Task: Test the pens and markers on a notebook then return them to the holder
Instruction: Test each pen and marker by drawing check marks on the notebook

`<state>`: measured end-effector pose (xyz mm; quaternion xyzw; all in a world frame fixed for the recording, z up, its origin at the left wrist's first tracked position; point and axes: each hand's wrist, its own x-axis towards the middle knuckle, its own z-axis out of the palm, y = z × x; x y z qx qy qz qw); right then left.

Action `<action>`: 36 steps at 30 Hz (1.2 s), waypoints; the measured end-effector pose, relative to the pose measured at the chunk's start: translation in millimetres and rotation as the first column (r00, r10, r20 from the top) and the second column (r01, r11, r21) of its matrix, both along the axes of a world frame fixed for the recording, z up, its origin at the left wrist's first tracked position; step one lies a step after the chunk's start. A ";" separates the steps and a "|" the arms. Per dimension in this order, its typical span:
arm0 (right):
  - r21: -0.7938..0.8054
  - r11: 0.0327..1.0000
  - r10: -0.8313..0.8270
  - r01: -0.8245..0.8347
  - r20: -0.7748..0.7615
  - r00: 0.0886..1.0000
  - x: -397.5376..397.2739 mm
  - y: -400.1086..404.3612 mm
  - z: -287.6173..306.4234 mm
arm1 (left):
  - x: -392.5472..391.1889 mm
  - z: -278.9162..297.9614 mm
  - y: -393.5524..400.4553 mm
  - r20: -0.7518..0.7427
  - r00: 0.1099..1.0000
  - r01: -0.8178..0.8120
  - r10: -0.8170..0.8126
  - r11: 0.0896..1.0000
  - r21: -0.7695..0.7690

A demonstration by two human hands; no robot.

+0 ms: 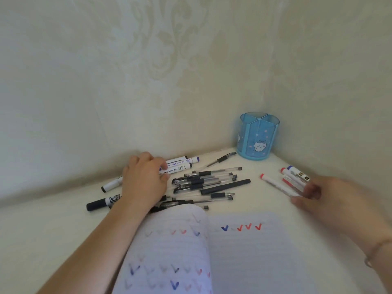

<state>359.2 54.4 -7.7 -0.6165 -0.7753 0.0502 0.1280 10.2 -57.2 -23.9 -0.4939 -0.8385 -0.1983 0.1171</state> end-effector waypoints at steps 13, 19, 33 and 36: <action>0.132 0.983 0.168 -0.126 -0.386 0.907 -22.6 -30.0 16.3 | 19.0 27.4 -7.9 0.063 0.979 0.173 -0.195 0.950 0.260; 0.145 0.810 0.527 -0.568 -0.605 0.597 -45.4 -68.4 19.2 | 76.0 41.5 -31.9 0.229 0.605 0.734 -0.762 0.646 0.211; 0.251 0.791 0.445 -0.558 -0.862 0.242 -69.0 -100.3 11.6 | 97.0 37.8 -40.6 0.124 0.472 0.870 -0.873 0.484 0.093; 0.255 0.749 0.442 -0.611 -0.880 0.174 -68.4 -99.8 9.8 | 98.7 41.3 -41.0 0.169 0.455 0.878 -0.875 0.472 0.082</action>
